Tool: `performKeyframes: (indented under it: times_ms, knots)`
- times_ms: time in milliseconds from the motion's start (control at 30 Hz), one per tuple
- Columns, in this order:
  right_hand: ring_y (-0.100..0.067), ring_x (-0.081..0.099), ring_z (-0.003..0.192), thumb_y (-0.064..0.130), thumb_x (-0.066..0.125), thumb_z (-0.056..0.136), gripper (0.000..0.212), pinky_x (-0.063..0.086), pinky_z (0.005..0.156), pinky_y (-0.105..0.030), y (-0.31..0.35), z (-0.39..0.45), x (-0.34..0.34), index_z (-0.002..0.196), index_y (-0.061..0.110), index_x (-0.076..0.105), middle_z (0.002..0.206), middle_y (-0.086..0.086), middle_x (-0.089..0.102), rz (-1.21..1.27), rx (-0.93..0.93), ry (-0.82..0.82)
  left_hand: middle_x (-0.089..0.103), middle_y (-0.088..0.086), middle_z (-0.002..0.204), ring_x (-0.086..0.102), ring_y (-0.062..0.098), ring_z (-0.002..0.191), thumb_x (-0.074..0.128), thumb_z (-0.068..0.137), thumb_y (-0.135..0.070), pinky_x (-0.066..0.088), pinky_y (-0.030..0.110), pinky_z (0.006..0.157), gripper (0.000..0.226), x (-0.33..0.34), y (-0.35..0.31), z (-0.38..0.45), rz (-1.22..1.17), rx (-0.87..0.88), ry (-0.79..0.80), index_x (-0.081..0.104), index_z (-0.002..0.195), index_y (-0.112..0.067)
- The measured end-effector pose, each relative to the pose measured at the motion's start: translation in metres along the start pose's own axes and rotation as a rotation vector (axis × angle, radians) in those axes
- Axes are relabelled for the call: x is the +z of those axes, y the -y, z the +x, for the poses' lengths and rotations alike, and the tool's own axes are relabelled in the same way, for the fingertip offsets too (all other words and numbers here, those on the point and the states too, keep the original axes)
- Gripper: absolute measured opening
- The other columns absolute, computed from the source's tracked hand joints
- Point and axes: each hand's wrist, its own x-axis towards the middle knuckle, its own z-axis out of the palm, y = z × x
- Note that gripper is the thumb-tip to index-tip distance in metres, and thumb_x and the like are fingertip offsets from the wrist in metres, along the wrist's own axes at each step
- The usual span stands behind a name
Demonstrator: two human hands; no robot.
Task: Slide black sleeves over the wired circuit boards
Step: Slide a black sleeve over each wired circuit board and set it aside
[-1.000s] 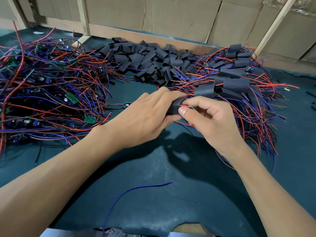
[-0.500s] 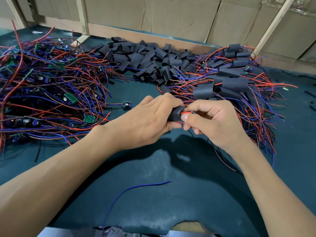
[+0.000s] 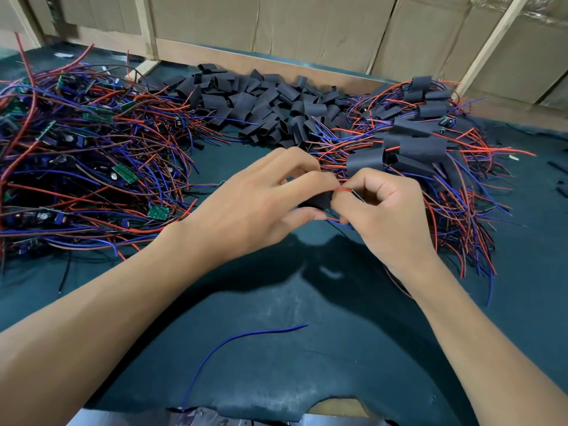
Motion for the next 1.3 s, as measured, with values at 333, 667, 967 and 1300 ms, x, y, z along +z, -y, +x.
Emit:
performKeyframes:
  times_ms: [333, 667, 967, 1300]
  knots:
    - [-0.015, 0.046, 0.054, 0.04, 0.063, 0.062, 0.021, 0.036, 0.051, -0.03, -0.001, 0.002, 0.002, 0.062, 0.02, 0.069, 0.058, -0.013, 0.061, -0.025, 0.036, -0.035, 0.058, 0.01, 0.117, 0.058, 0.028, 0.1, 0.069, 0.096, -0.034, 0.05, 0.041, 0.087, 0.034, 0.002, 0.001, 0.0, 0.048, 0.01, 0.022, 0.062, 0.12, -0.011]
    - [-0.008, 0.042, 0.05, 0.046, 0.065, 0.062, 0.021, 0.033, 0.047, -0.023, -0.005, 0.001, 0.008, 0.059, 0.025, 0.068, 0.057, -0.008, 0.062, -0.068, 0.036, -0.043, 0.059, 0.01, 0.109, 0.058, 0.026, 0.089, 0.074, 0.093, -0.028, 0.051, 0.038, 0.074, 0.032, 0.001, -0.004, 0.0, 0.068, -0.027, 0.034, 0.066, 0.116, -0.007]
    - [-0.008, 0.034, 0.05, 0.037, 0.073, 0.072, 0.032, 0.031, 0.048, -0.02, -0.012, -0.002, 0.02, 0.06, 0.01, 0.059, 0.059, -0.006, 0.054, -0.158, 0.062, -0.11, 0.058, 0.013, 0.105, 0.06, 0.03, 0.076, 0.066, 0.089, -0.017, 0.049, 0.04, 0.061, 0.016, 0.001, -0.013, 0.003, 0.093, -0.064, 0.061, 0.063, 0.095, -0.004]
    - [-0.006, 0.043, 0.053, 0.044, 0.068, 0.076, 0.029, 0.036, 0.051, -0.014, -0.014, -0.006, 0.03, 0.069, 0.016, 0.064, 0.063, 0.006, 0.061, -0.173, 0.05, -0.205, 0.063, 0.013, 0.106, 0.061, 0.033, 0.074, 0.053, 0.085, -0.025, 0.052, 0.042, 0.057, 0.028, 0.006, -0.022, 0.006, 0.074, -0.157, 0.039, 0.066, 0.097, -0.003]
